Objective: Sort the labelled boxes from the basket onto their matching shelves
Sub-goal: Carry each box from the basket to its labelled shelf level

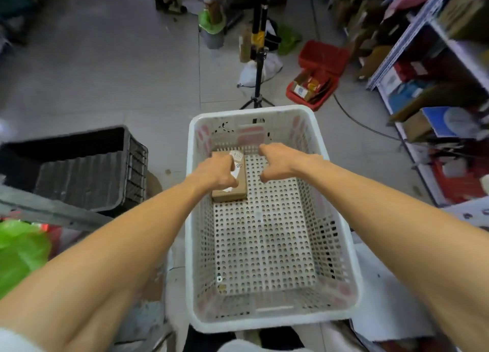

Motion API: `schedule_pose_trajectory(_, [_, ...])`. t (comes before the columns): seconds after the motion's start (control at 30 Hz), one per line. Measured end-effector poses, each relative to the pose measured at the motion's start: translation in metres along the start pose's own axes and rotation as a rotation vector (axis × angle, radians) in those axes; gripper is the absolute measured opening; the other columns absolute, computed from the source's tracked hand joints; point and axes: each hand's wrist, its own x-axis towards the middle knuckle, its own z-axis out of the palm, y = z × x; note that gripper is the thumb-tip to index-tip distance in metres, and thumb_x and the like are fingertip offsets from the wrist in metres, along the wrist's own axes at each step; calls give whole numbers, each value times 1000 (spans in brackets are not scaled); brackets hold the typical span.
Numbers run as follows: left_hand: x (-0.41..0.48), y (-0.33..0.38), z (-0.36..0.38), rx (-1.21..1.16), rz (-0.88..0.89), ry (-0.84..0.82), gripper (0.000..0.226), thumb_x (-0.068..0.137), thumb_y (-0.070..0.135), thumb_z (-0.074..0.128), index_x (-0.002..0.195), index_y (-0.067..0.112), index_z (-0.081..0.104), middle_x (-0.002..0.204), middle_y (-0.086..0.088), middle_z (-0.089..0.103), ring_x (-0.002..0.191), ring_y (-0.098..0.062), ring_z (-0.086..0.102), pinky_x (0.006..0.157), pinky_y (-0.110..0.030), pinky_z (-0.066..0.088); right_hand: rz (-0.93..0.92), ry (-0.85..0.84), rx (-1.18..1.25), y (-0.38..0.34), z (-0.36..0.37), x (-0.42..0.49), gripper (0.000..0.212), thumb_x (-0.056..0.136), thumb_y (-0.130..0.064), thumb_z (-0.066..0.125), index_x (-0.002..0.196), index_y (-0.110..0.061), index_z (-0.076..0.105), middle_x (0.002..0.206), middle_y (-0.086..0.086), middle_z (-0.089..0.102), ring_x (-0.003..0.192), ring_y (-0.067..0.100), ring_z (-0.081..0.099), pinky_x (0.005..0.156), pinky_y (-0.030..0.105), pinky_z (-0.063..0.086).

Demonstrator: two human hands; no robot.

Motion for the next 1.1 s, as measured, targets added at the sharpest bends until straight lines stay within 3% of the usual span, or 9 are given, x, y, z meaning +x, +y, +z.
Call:
schedule_pose_trajectory(0.13, [51,-25,16,38,25,-101,46,81,33,69,122,16,55,118,-6,62,105,-26,59,80,-34,48,100,-51,22,8,23,47,59,82,-20,68,134,-5,44,135,15,52,119,30,53,98,42,48])
schedule_pose_trajectory(0.3, [99,-57,37,117,84,-201,43,84,33,64,123,18,54,113,-3,63,104,-25,59,74,-32,44,155,-155,21,10,58,114,54,82,-19,68,130,-6,46,125,13,56,110,29,56,88,35,50])
schedule_pose_trajectory(0.43, [133,-77,59,100,70,-240,42,85,31,63,122,15,54,113,-6,62,100,-26,60,70,-32,42,184,-162,49,13,90,164,56,81,-19,66,131,-11,43,121,13,53,104,26,52,78,30,43])
schedule_pose_trajectory(0.67, [181,-85,118,51,-5,-288,40,89,18,57,128,11,51,127,-12,55,113,-30,56,78,-33,44,349,-147,141,47,165,236,62,87,-24,64,137,-5,36,131,18,46,119,34,48,93,39,43])
schedule_pose_trajectory(0.77, [202,-98,141,16,-47,-301,41,89,23,58,128,11,51,126,-12,56,113,-29,56,79,-33,44,434,-135,202,63,195,268,68,86,-27,68,138,-4,31,134,19,42,124,37,44,99,43,42])
schedule_pose_trajectory(0.87, [220,-112,163,10,-130,-276,41,89,24,58,126,8,49,126,-14,54,114,-30,55,79,-34,43,503,-21,316,72,218,303,87,80,-32,76,142,-4,22,138,22,38,126,38,41,102,44,39])
schedule_pose_trajectory(0.97, [230,-105,173,-55,-194,-230,41,91,24,54,128,9,45,129,-13,50,120,-31,50,88,-36,43,586,74,597,81,235,326,108,73,-32,82,147,-1,10,141,24,38,130,38,39,105,42,37])
schedule_pose_trajectory(1.1, [238,-98,184,-113,-176,-190,45,91,22,52,132,8,39,133,-14,45,124,-31,44,96,-38,40,629,157,833,90,255,330,76,72,-22,83,131,-7,38,128,11,55,118,29,54,95,36,46])
